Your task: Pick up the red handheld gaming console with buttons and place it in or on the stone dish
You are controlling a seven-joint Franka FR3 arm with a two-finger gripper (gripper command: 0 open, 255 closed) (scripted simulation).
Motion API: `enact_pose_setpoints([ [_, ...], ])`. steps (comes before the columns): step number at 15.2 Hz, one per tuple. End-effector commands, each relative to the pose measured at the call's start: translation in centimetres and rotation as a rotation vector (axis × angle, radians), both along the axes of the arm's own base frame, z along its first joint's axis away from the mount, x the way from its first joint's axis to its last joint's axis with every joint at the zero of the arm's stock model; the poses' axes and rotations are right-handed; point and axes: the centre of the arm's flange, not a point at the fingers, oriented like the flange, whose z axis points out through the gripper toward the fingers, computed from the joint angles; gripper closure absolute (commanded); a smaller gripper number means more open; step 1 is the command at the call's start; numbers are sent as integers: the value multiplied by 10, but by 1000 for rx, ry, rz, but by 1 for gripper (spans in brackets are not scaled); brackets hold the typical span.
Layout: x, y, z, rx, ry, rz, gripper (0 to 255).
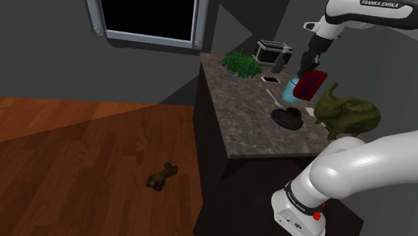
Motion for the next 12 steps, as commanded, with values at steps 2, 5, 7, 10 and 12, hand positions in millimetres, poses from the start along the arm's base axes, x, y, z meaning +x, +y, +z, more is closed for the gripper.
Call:
enact_pose_setpoints([
  [2,-16,-20,3,0,1,2,255],
  [5,-16,-20,-13,0,1,2,255],
  [7,-16,-20,-23,0,1,2,255],
  [10,-16,-20,-39,0,1,2,255],
  [12,-16,-20,-50,0,1,2,255],
])
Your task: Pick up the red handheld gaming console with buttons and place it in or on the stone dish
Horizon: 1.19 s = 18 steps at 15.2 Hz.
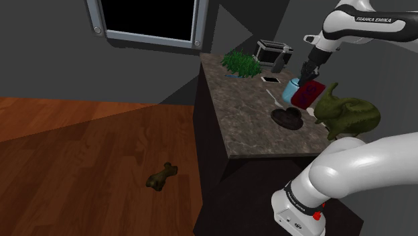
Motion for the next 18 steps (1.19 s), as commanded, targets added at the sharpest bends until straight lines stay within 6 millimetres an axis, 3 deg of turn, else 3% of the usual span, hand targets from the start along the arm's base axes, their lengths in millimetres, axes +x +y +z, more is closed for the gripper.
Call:
enact_pose_setpoints([
  [1,1,0,-11,0,-1,0,255],
  [11,1,0,-65,0,-1,0,255],
  [18,1,0,-65,0,-1,0,255],
])
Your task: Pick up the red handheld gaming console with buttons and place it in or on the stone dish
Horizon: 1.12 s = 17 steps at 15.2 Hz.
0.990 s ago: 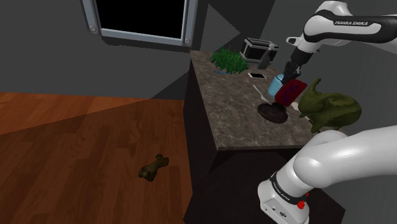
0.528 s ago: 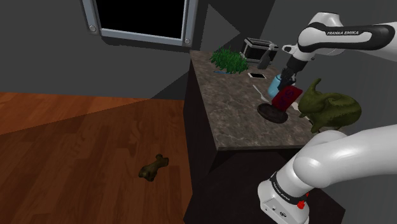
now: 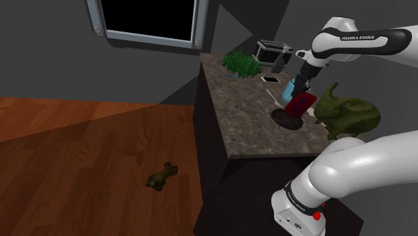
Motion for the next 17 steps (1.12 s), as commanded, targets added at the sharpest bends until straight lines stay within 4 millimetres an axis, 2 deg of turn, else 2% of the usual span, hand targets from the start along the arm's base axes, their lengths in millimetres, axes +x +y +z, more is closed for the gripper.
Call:
enact_pose_setpoints([
  [1,0,0,0,0,0,0,255],
  [2,0,0,0,0,0,0,0],
  [7,0,0,0,0,0,0,0],
  [11,-1,0,50,0,0,0,0],
  [17,-1,0,50,0,0,0,0],
])
